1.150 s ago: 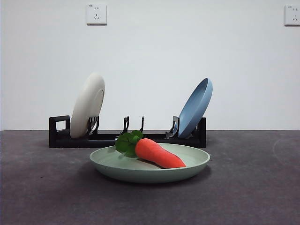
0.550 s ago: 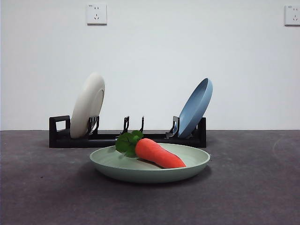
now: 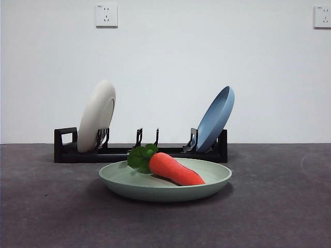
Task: Take the green plate from the plate rack,put the plate on the table,take the carrot from the table,put the carrot in the plate
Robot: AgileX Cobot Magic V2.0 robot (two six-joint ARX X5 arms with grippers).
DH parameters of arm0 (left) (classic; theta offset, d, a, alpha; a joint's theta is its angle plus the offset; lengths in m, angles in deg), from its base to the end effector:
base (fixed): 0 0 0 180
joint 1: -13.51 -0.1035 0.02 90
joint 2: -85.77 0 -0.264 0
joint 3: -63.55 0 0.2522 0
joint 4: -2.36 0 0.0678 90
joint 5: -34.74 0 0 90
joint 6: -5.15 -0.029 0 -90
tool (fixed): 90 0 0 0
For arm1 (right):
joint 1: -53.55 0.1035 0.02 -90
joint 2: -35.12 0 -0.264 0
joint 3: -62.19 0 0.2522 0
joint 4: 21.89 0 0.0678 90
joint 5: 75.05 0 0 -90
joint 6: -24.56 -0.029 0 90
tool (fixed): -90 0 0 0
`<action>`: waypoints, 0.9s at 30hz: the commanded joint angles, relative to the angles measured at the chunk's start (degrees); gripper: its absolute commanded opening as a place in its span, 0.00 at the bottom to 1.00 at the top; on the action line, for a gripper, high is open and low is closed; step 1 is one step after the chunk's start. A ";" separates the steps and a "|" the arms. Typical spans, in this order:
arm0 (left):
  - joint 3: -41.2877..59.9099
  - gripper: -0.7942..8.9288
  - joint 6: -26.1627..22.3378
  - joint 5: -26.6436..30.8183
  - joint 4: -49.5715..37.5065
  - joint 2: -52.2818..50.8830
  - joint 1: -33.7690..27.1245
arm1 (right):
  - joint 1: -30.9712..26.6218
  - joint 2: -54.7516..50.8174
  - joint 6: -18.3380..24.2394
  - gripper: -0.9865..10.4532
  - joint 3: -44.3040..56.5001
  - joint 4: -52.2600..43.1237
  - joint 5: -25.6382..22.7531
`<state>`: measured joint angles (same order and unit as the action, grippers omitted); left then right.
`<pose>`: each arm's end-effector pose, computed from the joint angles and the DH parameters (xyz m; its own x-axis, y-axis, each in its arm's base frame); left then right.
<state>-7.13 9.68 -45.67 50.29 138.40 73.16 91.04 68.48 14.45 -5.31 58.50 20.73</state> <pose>0.0967 -0.1556 0.3434 0.5758 -0.6536 -0.4912 0.7556 0.6549 0.0143 0.0578 0.0480 0.3204 0.4846 0.4986 -0.7187 -0.5499 0.8126 0.1930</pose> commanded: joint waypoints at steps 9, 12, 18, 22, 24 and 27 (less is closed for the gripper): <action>3.56 0.08 -10.21 -2.47 -23.80 -3.58 -22.49 | 0.13 -0.02 -0.52 0.09 0.00 -0.13 -0.15; 9.29 0.08 -10.21 -7.13 -32.48 -8.48 -30.25 | 0.13 0.00 -0.52 0.09 0.00 -0.13 -0.15; 23.76 0.08 -10.19 -8.20 -43.06 -20.61 -42.21 | 0.13 -0.02 -0.52 0.09 0.00 -0.13 -0.15; 32.74 0.08 -10.16 -8.22 -43.10 -28.81 -49.31 | 0.13 -0.02 -0.52 0.09 0.00 -0.13 -0.15; 36.87 0.08 -10.12 -8.26 -42.88 -32.48 -51.87 | 0.13 -0.02 -0.52 0.09 0.00 -0.13 -0.15; 42.27 0.08 -9.64 -8.33 -41.33 -37.86 -54.03 | 0.13 -0.02 -0.52 0.09 0.00 -0.13 -0.15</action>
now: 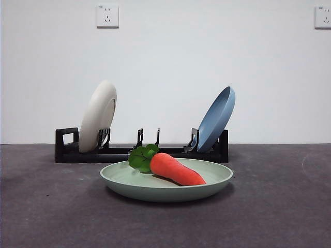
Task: Take the green plate from the plate rack,put the plate on the table,take the carrot from the table,put the carrot in the plate
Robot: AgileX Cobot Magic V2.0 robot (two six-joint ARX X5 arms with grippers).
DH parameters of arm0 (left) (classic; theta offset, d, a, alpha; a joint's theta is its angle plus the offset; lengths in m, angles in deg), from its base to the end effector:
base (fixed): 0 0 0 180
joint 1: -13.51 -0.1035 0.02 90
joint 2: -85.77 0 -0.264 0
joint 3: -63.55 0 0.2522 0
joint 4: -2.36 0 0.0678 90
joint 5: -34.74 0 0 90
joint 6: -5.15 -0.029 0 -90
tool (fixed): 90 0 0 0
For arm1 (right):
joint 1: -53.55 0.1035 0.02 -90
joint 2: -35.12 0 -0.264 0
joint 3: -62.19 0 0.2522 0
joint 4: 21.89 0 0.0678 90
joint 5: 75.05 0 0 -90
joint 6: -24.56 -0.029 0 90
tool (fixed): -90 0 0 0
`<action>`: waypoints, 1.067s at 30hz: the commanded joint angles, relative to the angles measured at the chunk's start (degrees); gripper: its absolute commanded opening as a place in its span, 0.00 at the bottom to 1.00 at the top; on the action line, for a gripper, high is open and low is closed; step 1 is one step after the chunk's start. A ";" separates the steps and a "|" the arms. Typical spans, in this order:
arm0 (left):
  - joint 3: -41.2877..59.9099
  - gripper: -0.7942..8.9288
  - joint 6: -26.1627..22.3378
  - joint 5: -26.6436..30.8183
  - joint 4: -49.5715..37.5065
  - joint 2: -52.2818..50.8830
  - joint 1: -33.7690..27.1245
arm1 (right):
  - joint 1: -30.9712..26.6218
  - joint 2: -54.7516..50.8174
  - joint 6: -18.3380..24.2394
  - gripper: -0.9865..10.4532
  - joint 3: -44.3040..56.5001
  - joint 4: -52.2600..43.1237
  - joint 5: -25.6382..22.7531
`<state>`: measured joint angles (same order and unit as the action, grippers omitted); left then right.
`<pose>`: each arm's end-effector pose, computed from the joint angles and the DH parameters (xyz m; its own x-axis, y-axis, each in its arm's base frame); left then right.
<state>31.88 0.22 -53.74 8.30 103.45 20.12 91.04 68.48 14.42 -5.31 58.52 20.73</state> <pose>0.1084 -0.0118 0.2582 0.9863 -0.0876 0.1400 0.0767 0.9937 0.0814 0.0578 0.0480 0.3204 0.4844 0.4985 -0.7189 -0.5495 0.8128 0.1933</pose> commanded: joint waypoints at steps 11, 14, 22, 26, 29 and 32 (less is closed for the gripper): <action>14.10 0.08 0.85 -0.35 9.27 -13.05 -3.04 | 0.13 -0.02 -0.50 0.09 0.00 -0.15 -0.15; 15.50 0.08 1.27 -0.39 10.58 -13.64 -3.04 | 0.13 -0.02 -0.50 0.09 0.00 -0.15 -0.15; 17.70 0.08 4.98 -0.63 14.12 -15.67 -3.04 | 0.13 -0.02 -0.50 0.09 0.00 -0.15 -0.15; 17.68 0.08 8.20 -0.74 18.60 -17.55 -3.02 | 0.13 -0.02 -0.50 0.09 0.00 -0.15 -0.15; 17.68 0.08 8.90 -0.44 17.79 -17.55 -3.02 | 0.13 -0.02 -0.50 0.09 0.00 -0.15 -0.15; 17.68 0.08 8.87 -0.22 17.90 -17.55 -3.02 | 0.13 -0.02 -0.50 0.09 0.00 -0.15 -0.17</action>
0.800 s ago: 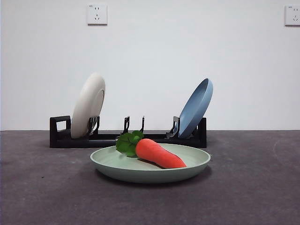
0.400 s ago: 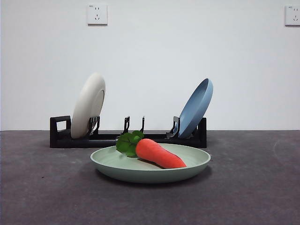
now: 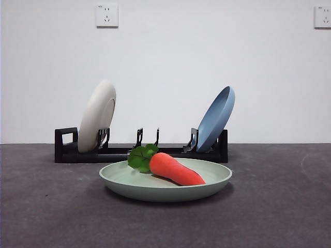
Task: Take the green plate from the plate rack,put the plate on the table,take the carrot from the table,put the carrot in the plate
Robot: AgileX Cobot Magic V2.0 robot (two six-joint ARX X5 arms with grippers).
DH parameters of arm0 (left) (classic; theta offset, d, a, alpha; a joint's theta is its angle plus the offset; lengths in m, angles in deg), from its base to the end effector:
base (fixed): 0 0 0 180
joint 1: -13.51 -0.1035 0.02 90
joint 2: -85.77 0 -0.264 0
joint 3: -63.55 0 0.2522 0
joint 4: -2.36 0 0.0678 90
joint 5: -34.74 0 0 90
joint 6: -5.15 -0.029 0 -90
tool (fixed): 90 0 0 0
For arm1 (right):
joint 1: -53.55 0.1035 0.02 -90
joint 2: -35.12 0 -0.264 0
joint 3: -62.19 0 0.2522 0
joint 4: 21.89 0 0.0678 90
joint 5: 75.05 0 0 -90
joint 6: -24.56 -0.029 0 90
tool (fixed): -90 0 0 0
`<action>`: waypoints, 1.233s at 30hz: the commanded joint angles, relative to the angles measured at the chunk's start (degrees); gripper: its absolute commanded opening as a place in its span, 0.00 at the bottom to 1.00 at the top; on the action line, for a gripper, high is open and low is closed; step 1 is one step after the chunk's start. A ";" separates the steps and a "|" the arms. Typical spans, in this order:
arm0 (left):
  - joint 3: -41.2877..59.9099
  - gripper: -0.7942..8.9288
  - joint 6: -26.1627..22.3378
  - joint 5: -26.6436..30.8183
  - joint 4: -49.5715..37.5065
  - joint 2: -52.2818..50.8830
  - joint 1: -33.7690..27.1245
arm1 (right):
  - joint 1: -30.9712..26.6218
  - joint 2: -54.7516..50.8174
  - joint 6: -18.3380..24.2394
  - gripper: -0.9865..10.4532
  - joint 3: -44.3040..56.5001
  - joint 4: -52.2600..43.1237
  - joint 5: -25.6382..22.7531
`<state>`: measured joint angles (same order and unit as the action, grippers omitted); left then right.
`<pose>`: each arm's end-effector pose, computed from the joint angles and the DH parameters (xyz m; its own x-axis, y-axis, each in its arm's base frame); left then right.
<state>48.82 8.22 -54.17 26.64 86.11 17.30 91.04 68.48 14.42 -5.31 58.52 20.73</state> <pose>0.0955 -0.0058 0.1511 0.9841 -0.0461 -0.1717 0.0381 0.9980 -0.0495 0.0578 0.0480 0.3204 0.4844 0.4985 -0.7189 -0.5495 0.8128 0.1933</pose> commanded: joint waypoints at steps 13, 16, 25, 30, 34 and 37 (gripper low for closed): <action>0.74 0.08 0.87 0.24 -0.42 -0.22 -0.20 | 0.13 -0.02 -0.50 0.09 0.00 -0.15 -0.15; 0.74 0.08 0.87 0.22 -0.44 -0.22 -0.20 | 0.13 -0.02 -0.33 0.09 0.00 -0.20 -0.33; 0.74 0.08 0.87 0.22 -0.44 -0.22 -0.20 | -5.84 -2.97 4.07 0.09 0.09 -2.58 -0.33; 0.74 0.08 0.87 0.24 -0.42 -0.22 -0.20 | -16.55 -9.22 9.38 0.09 4.04 -15.23 0.37; 0.74 0.08 0.87 0.22 -0.42 -0.22 -0.20 | -23.02 -16.26 10.29 0.09 11.80 -24.92 0.24; 0.74 0.08 0.87 0.22 -0.42 -0.22 -0.20 | -25.70 -21.92 10.25 0.09 20.28 -32.70 0.07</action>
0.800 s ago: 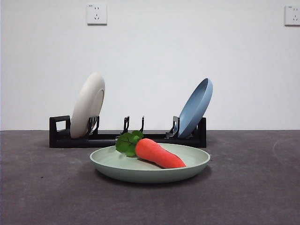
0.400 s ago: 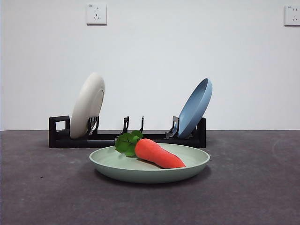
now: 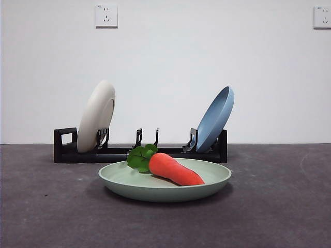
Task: Take the green plate from the plate rack,put the plate on the table,take the carrot from the table,put the carrot in the plate
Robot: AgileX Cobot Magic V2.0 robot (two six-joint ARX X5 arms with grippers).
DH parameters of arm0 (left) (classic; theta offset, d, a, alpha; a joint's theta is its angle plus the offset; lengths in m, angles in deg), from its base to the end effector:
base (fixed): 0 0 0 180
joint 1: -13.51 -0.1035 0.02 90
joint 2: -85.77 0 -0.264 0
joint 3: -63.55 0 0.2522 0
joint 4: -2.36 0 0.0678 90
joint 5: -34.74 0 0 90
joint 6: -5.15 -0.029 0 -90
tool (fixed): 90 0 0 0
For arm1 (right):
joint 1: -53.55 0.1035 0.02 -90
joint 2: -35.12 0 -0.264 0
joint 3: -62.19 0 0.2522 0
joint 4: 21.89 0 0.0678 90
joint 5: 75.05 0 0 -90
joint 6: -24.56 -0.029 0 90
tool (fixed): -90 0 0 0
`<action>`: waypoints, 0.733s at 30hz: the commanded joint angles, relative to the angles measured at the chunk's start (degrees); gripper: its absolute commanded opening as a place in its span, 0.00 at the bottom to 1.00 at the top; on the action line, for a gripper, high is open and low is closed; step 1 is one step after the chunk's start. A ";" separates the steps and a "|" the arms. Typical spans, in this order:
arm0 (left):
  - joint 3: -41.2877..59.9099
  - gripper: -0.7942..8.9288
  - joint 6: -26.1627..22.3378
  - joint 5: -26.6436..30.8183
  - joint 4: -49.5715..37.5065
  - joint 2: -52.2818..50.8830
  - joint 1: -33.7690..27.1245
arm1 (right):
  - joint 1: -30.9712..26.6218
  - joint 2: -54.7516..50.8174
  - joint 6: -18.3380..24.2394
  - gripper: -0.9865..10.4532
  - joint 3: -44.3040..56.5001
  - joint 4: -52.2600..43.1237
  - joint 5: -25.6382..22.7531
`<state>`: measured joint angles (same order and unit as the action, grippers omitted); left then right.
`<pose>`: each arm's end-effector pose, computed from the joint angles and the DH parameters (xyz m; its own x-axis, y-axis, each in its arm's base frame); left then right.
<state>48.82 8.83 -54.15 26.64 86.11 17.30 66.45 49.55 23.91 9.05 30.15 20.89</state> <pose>0.0955 -0.0058 0.1511 0.9841 -0.0458 -0.1717 0.0359 0.9976 -0.0599 0.0531 0.0152 0.3047 0.9203 0.3169 -0.2293 -0.3176 0.9476 0.0349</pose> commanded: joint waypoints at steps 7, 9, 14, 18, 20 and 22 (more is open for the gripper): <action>0.74 0.08 0.26 0.20 -0.39 -0.22 -0.20 | -3.13 -13.05 -3.61 0.09 25.53 -19.28 -0.11; 0.74 0.08 0.26 0.20 -0.39 -0.22 -0.20 | -3.15 -14.45 -4.83 0.09 29.38 -22.01 -0.13; 0.74 0.08 0.26 0.20 -0.37 -0.22 -0.20 | -3.15 -14.36 -5.51 0.09 34.51 -23.74 -0.11; 0.74 0.08 0.26 0.20 -0.37 -0.22 -0.20 | -3.37 -14.36 -5.49 0.09 37.07 -23.74 -0.31; 0.74 0.08 0.26 0.20 -0.35 -0.22 -0.20 | -3.74 -14.36 -5.49 0.09 37.53 -24.20 -0.31; 0.74 0.08 0.24 0.20 -0.42 -0.22 -0.20 | -4.02 -14.36 -5.46 0.09 37.57 -24.50 -0.33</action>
<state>48.82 8.83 -54.15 26.71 86.11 17.30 62.54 35.45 18.97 45.88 6.16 20.73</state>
